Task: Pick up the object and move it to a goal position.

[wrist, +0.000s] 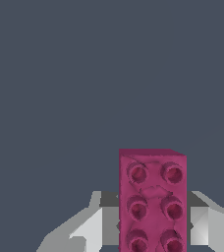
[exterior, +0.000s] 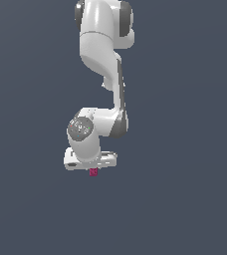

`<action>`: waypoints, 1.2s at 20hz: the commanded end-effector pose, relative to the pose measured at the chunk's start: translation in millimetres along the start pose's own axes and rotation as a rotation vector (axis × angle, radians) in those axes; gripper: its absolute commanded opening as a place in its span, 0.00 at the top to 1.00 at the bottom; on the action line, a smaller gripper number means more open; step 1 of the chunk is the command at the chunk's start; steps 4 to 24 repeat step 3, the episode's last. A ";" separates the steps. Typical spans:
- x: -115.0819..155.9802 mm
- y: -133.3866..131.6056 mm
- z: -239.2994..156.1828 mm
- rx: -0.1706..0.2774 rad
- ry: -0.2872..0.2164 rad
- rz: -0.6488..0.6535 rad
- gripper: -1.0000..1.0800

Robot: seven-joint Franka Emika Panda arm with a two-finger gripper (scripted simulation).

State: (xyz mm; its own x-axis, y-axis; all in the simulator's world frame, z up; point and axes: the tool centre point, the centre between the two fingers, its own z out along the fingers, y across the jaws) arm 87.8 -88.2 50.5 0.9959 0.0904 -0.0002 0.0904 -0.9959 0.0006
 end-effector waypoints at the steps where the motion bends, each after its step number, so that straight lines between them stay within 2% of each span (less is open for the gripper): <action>1: 1.9 4.1 -1.6 0.001 0.000 -0.002 1.00; 24: 2.2 5.0 -1.9 0.001 0.000 -0.002 1.00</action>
